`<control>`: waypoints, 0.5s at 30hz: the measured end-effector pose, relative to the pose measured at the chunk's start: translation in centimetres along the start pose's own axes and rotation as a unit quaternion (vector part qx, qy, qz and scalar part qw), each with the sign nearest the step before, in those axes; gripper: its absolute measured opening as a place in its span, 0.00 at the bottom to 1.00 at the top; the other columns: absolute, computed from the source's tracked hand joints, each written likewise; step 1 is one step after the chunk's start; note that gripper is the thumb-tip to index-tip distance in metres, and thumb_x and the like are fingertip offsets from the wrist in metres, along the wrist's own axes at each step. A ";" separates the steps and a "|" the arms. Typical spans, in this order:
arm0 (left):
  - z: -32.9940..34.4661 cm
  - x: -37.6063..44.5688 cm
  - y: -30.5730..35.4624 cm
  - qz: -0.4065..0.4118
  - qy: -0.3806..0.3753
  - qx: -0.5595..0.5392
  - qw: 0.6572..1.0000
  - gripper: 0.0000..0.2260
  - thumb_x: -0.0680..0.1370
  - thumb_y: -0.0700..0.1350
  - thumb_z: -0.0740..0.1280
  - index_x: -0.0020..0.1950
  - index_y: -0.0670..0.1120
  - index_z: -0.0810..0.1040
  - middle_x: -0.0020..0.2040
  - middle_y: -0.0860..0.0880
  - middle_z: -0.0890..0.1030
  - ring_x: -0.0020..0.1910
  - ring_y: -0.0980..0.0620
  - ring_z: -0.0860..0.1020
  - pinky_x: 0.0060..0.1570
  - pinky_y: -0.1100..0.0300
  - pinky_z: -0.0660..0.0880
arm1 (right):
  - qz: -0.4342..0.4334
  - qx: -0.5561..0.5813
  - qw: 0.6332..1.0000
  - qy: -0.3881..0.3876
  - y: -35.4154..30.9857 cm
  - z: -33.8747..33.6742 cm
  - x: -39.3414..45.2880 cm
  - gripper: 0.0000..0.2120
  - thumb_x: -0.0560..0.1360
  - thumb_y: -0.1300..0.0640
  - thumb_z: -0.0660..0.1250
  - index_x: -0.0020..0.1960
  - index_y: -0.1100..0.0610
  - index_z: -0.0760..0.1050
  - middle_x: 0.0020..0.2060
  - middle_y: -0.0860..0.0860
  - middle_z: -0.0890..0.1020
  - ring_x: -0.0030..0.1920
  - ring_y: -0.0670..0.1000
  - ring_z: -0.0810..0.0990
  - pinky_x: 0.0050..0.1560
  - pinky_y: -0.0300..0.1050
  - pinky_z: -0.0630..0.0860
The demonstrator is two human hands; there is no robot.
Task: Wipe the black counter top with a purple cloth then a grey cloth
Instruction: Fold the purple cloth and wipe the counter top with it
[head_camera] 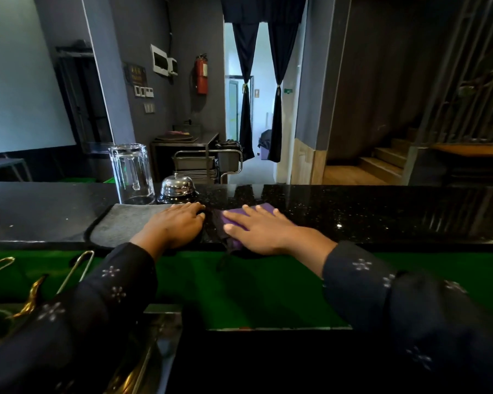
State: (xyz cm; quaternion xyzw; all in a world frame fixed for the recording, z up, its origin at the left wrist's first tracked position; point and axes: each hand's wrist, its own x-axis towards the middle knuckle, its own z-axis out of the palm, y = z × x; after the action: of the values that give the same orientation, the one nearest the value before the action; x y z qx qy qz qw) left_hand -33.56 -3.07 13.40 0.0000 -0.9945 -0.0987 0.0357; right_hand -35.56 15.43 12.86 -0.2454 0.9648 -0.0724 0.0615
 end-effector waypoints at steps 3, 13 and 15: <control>-0.1 -0.2 -0.2 0.008 0.003 -0.007 1.000 0.21 0.83 0.50 0.50 0.75 0.48 0.61 0.76 0.46 0.62 0.75 0.47 0.60 0.71 0.52 0.57 | 0.026 -0.007 0.999 0.021 4.0 -0.4 -2.8 0.26 0.79 0.34 0.41 0.76 0.36 0.46 0.79 0.49 0.47 0.78 0.53 0.45 0.74 0.59 0.39; -0.9 -1.8 5.5 0.059 0.096 -0.015 0.994 0.20 0.81 0.57 0.53 0.66 0.46 0.69 0.64 0.44 0.76 0.63 0.45 0.74 0.70 0.44 0.62 | 0.179 0.047 0.968 0.168 12.2 -2.5 -8.5 0.29 0.79 0.38 0.54 0.76 0.50 0.60 0.75 0.55 0.64 0.73 0.61 0.62 0.71 0.60 0.59; -0.1 -1.8 8.4 0.047 0.069 -0.080 0.993 0.26 0.79 0.62 0.53 0.65 0.44 0.70 0.63 0.42 0.77 0.61 0.43 0.75 0.65 0.43 0.68 | 0.222 0.025 0.963 0.153 12.3 -2.8 -9.0 0.28 0.78 0.38 0.56 0.73 0.52 0.65 0.70 0.56 0.70 0.70 0.62 0.65 0.68 0.59 0.61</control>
State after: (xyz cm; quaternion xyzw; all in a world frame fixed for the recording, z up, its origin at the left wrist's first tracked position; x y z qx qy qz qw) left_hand -31.71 5.19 15.06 -0.0429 -0.9774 -0.1761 0.1087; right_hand -33.80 30.74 14.23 -0.0099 0.9908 -0.1177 -0.0663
